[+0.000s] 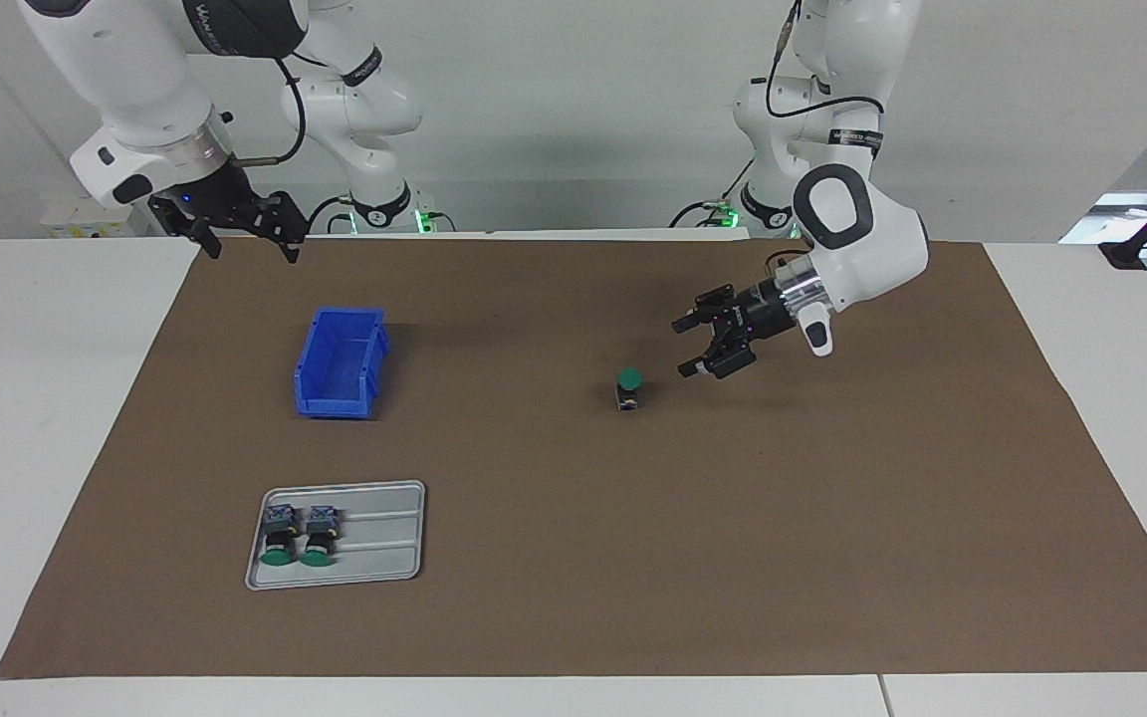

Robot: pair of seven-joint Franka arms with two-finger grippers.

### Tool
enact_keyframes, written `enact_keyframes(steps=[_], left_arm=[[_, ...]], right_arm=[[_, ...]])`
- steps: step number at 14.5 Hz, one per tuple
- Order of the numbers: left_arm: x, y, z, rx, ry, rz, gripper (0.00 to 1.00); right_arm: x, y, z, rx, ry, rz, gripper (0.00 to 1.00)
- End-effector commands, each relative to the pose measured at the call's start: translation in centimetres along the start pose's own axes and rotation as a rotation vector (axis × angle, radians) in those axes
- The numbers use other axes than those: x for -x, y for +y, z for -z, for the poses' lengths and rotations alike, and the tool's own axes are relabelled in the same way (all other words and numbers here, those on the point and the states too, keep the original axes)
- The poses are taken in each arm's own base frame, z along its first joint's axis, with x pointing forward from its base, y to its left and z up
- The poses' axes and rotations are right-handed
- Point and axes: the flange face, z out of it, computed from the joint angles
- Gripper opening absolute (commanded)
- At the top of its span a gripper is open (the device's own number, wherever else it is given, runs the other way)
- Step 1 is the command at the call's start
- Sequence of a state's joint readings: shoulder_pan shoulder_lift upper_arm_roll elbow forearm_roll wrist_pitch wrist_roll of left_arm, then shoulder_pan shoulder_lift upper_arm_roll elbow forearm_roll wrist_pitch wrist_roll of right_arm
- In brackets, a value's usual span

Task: Place and press button with both arms
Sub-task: 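Raise the left gripper and bring it above the button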

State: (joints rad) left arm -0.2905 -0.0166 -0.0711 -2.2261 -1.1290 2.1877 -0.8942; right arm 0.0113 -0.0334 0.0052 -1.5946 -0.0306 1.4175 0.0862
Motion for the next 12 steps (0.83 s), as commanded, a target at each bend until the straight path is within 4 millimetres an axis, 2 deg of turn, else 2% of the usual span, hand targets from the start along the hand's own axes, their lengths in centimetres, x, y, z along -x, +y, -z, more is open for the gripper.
enact_keyframes(steps=[1,4,6,12], left_arm=[[0.9,0.4,2.0,-0.035,0.084,-0.074,1.0],[1.3,1.5,4.3,-0.08,0.134,-0.146,1.0],[2.1,2.1,4.9,-0.127,0.183,-0.211,1.0],[2.6,3.2,5.8,-0.17,0.271,-0.308,1.0]], right_arm=[[0.4,0.2,0.0,-0.004,0.001,0.018,1.0],[0.4,0.2,0.0,-0.004,0.002,0.018,1.0],[0.4,0.2,-0.1,-0.004,-0.001,0.018,1.0],[0.4,0.2,0.0,-0.004,0.001,0.018,1.0]])
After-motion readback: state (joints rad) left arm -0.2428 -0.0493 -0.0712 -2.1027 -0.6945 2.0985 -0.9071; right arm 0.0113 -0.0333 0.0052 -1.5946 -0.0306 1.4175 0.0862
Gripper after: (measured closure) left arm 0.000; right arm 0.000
